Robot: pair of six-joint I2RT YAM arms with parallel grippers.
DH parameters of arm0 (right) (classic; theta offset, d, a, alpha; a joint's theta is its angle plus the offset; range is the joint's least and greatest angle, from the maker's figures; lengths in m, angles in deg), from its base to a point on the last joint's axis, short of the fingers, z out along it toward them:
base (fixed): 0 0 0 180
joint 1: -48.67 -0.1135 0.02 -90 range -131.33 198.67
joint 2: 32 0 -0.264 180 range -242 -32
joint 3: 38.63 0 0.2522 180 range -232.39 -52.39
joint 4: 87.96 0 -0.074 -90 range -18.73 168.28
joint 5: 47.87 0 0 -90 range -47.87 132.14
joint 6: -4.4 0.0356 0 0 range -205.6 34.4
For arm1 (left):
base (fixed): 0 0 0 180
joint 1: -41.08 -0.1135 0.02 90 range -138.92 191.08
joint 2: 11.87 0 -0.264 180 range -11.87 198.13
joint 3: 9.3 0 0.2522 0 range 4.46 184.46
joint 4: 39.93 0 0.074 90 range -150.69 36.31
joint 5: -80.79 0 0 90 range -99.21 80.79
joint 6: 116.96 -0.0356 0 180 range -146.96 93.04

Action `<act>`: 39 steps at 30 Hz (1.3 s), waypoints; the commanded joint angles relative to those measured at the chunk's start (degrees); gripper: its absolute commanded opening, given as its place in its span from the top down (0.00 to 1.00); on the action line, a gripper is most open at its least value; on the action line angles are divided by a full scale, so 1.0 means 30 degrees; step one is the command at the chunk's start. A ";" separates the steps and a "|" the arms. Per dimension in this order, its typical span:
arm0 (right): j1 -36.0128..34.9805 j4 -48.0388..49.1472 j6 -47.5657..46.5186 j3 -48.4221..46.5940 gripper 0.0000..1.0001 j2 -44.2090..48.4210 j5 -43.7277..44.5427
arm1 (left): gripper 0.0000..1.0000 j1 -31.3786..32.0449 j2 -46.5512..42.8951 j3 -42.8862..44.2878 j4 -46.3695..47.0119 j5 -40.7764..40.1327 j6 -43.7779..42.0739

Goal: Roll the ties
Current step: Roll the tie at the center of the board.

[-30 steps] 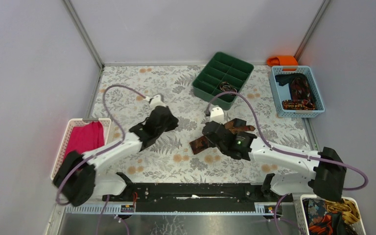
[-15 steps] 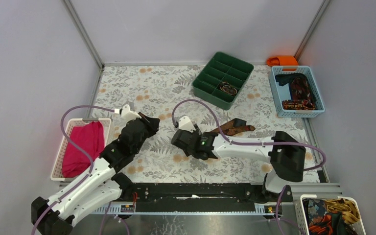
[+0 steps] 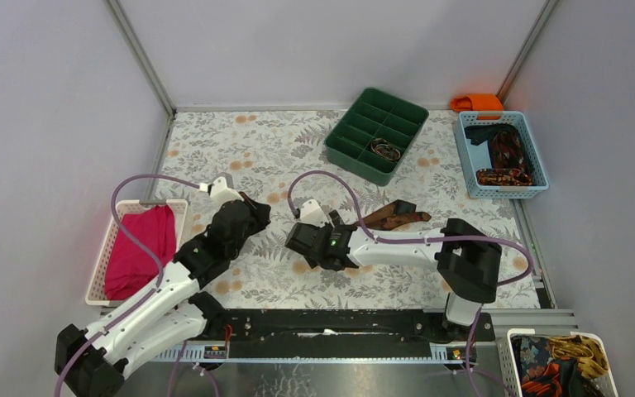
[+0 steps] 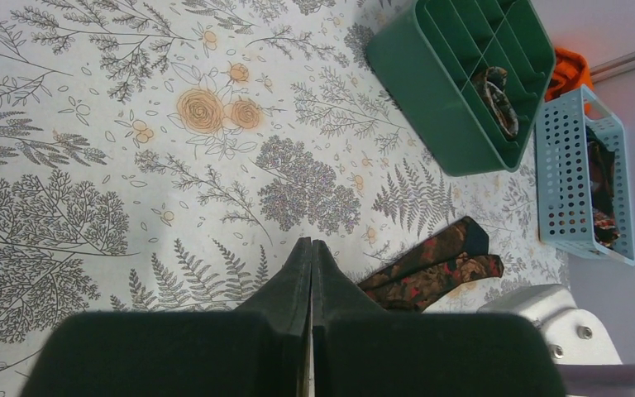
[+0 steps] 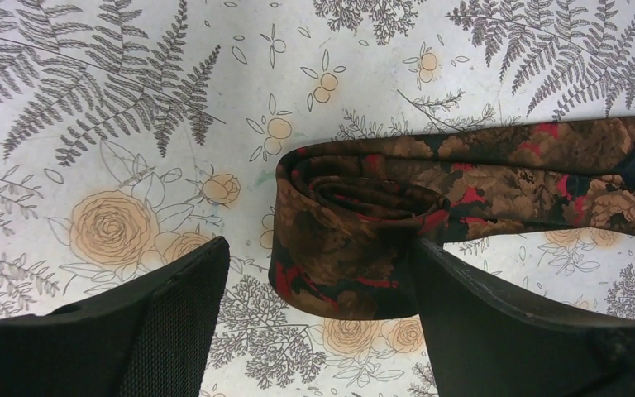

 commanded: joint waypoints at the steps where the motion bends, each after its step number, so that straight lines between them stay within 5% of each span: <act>1: 0.0015 -0.0047 0.0461 -0.0168 0.14 -0.0520 0.0731 | 1.00 0.0017 0.0292 0.0068 0.0269 -0.0303 -0.0508; 20: 0.2302 0.1642 0.0381 0.1091 0.13 -0.1981 -0.0601 | 1.00 -0.0034 0.2189 -0.0105 0.1372 0.0254 -0.0870; 26: 0.2562 0.1278 0.1282 0.1091 0.31 -0.1744 0.0094 | 1.00 -0.0081 0.2666 -0.0024 0.1584 0.0385 -0.0844; 39: 0.3339 0.6506 0.0669 0.2663 0.40 0.0182 -0.8437 | 1.00 -0.1748 0.2931 0.1603 0.0251 0.0248 -0.1091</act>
